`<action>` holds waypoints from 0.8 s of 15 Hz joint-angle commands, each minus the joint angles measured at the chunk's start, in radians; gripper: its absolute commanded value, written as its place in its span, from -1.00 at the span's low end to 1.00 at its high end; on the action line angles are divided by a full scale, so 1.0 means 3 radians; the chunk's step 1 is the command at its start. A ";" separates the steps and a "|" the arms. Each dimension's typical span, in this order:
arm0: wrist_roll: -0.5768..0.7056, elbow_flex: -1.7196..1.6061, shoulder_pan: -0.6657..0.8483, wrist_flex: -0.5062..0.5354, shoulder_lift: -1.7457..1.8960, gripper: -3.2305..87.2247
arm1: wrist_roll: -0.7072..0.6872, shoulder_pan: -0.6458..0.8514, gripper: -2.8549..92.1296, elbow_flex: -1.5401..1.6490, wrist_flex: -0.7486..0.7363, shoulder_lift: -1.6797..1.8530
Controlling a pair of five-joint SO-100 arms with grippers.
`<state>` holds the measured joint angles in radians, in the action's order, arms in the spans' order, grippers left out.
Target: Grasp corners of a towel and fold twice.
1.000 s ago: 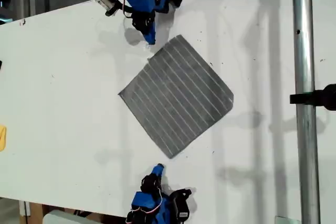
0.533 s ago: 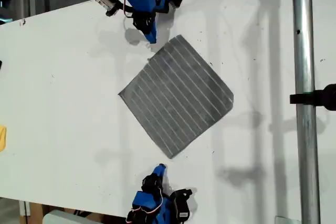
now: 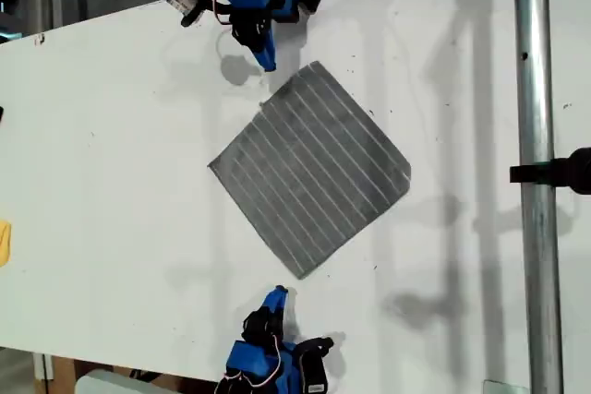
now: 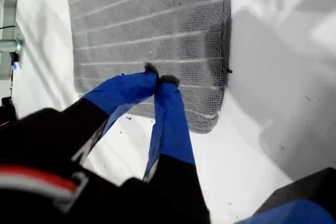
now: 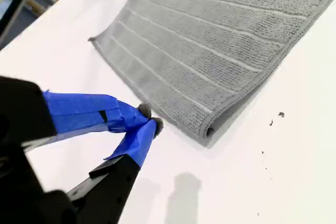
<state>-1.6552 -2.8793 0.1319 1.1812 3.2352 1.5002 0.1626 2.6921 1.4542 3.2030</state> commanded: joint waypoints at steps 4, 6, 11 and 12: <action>0.0159 0.1631 -0.0261 -0.0895 -0.2490 -1.00 | -0.0251 -0.0138 -0.95 -0.0844 -0.0460 -0.1212; 0.0189 0.2188 -0.0399 -0.0982 -0.3242 -1.00 | -0.0470 -0.0077 -0.95 -0.1186 -0.0706 -0.1805; 0.0230 0.3211 -0.0654 -0.1028 -0.4403 -1.00 | -0.1053 0.0251 -0.95 -0.2281 -0.0741 -0.2991; 0.0235 0.3365 -0.0690 -0.1028 -0.4556 -1.00 | -0.1145 0.0317 -0.95 -0.2393 -0.0782 -0.3140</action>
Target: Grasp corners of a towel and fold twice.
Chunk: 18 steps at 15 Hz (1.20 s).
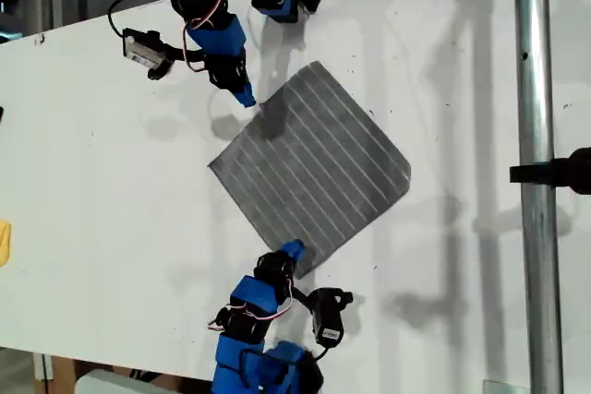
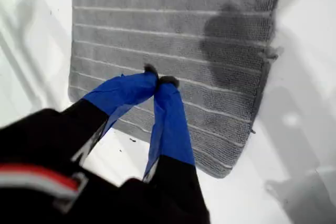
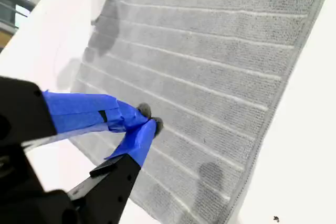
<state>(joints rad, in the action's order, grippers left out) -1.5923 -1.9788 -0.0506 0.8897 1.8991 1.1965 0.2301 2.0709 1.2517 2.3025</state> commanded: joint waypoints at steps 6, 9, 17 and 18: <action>-0.0092 0.1038 -0.0327 -0.0194 -0.1007 -1.00 | -0.0327 0.0281 -0.95 -0.0378 -0.0782 -0.0992; -0.0087 0.1340 -0.0353 -0.0235 -0.1452 -1.00 | -0.0337 0.0271 -0.95 -0.0348 -0.0946 -0.1299; -0.0491 0.1611 -0.0378 -0.0675 -0.2659 -0.99 | 0.0015 0.0138 -0.95 -0.0148 -0.1212 -0.2393; -0.0511 0.1606 -0.0378 -0.0665 -0.2669 -0.99 | 0.0056 0.0138 -0.95 -0.0189 -0.1120 -0.2511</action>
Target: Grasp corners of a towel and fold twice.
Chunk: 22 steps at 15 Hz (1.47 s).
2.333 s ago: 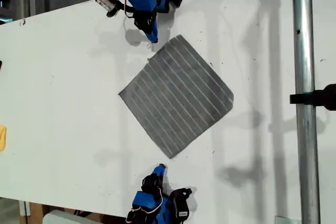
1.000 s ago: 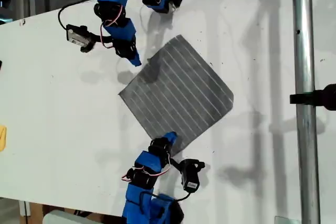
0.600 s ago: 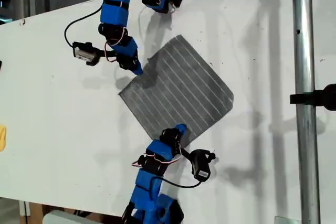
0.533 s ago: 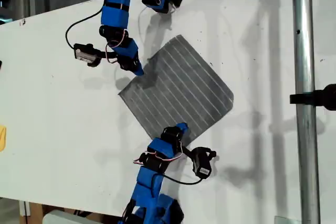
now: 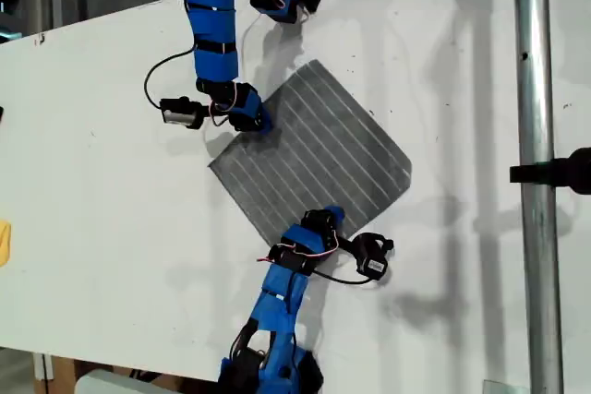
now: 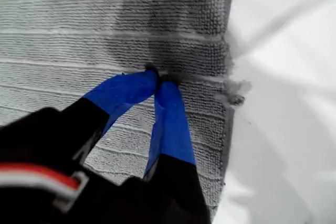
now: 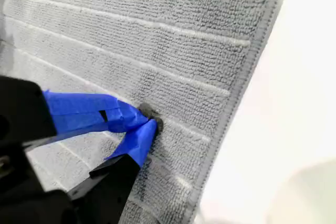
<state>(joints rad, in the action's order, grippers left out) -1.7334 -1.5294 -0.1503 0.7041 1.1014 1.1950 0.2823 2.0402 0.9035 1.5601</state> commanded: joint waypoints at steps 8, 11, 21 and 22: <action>-0.0230 -0.0348 -0.0097 0.0112 0.0363 -0.99 | 0.0251 -0.0337 -0.95 -0.0148 0.0414 -0.0123; -0.0245 -0.0910 -0.0031 0.0133 0.0849 -0.99 | 0.0557 -0.0736 -0.95 -0.0164 0.0501 -0.0077; 0.0762 -0.1350 0.0864 0.0578 0.1534 -0.99 | 0.0757 -0.0920 -0.95 -0.0245 0.0358 -0.0133; 0.0787 -0.1324 0.0874 0.0644 0.1611 -0.99 | 0.0721 -0.0885 -0.95 -0.0251 0.0430 -0.0077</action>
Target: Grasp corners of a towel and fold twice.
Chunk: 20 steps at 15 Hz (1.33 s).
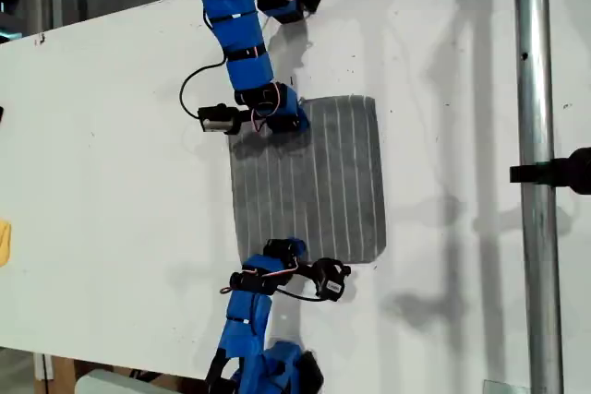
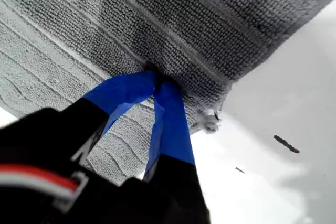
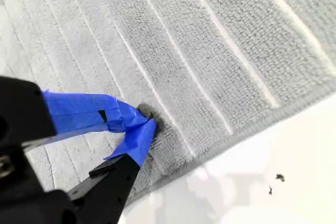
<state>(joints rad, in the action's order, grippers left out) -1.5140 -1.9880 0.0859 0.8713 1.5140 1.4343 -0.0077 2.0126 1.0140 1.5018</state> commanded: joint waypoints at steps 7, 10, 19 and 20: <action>0.0010 0.0890 -0.0353 0.1283 0.1319 -0.99 | -0.0276 -0.0031 -0.94 -0.0890 0.1427 0.1202; -0.0082 0.0946 -0.0542 0.1462 0.1565 -0.99 | -0.0266 -0.0327 -0.95 -0.1340 0.2091 0.1534; -0.0281 0.0649 -0.0731 0.1406 0.1560 -0.90 | 0.0046 -0.1452 -0.13 -0.1176 0.2347 0.1616; -0.0307 0.0619 -0.0736 0.1401 0.1565 -0.90 | 0.0072 -0.1503 -0.15 -0.1125 0.2367 0.1345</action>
<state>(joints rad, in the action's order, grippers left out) -1.5953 -1.8116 -0.1197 1.3100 1.9420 1.4419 -0.4357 1.6858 1.7181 1.9666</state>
